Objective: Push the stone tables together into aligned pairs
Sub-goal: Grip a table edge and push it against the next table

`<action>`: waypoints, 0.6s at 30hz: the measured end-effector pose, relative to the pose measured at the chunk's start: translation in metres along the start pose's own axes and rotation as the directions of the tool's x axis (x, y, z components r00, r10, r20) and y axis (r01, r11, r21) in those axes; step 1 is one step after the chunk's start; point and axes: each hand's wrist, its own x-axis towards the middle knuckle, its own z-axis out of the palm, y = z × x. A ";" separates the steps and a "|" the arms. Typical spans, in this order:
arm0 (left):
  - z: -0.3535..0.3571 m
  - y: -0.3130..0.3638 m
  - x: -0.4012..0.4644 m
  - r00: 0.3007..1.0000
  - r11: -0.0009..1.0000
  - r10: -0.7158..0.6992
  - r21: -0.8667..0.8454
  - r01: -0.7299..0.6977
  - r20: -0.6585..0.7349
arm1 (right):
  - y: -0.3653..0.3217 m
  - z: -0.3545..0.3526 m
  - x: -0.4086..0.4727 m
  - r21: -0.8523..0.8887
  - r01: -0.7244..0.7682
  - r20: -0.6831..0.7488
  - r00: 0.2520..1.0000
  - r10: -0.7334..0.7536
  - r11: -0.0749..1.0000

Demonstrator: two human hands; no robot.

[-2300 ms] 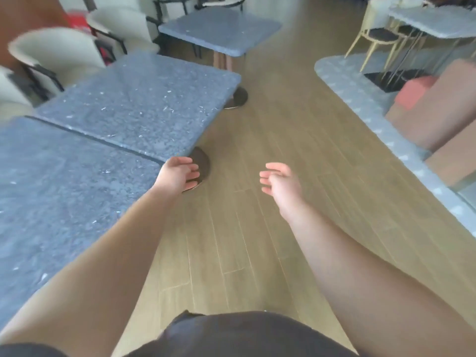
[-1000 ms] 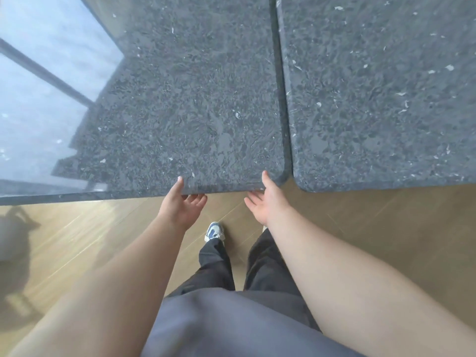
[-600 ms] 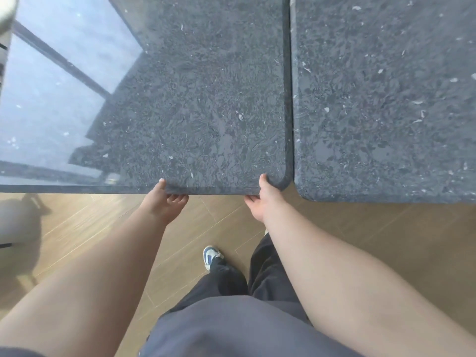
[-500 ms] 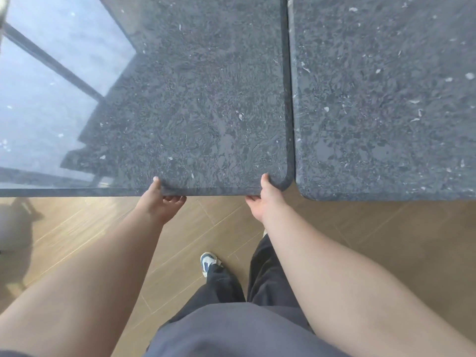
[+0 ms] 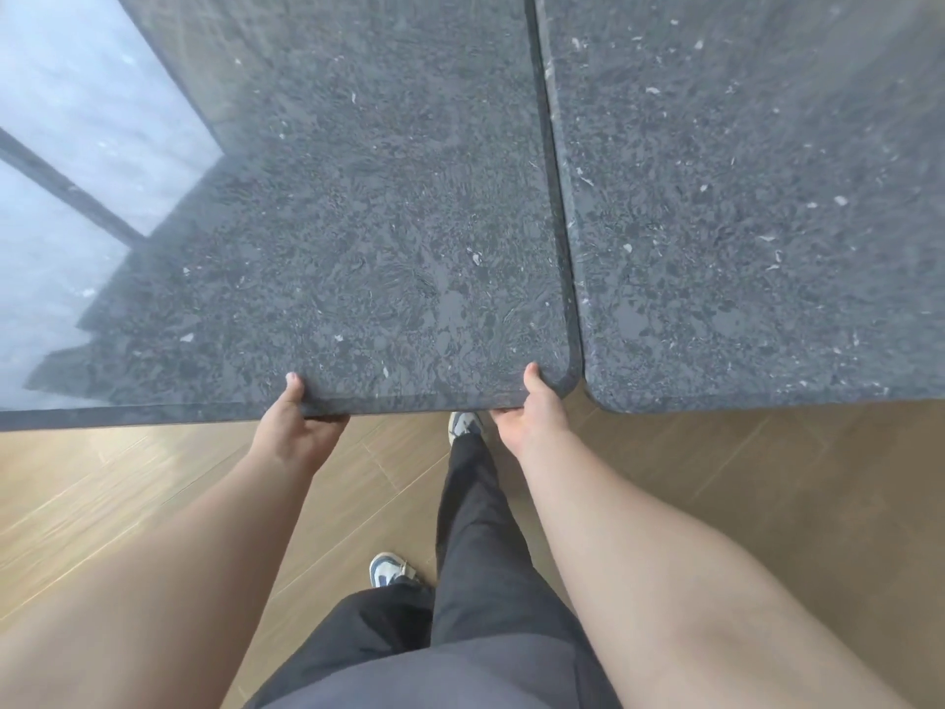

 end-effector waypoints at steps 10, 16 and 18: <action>0.006 -0.007 -0.003 0.994 0.994 0.091 0.073 -0.086 -0.063 | -0.010 -0.007 0.004 -0.063 -0.046 0.046 0.998 0.049 0.997; 0.008 -0.007 -0.009 0.991 0.989 0.082 0.131 -0.068 -0.102 | -0.013 -0.011 0.006 -0.115 -0.060 0.051 0.997 0.066 0.992; 0.006 -0.007 -0.010 0.991 0.987 0.087 0.142 -0.073 -0.097 | -0.014 -0.013 0.005 -0.128 -0.048 0.061 0.997 0.056 0.991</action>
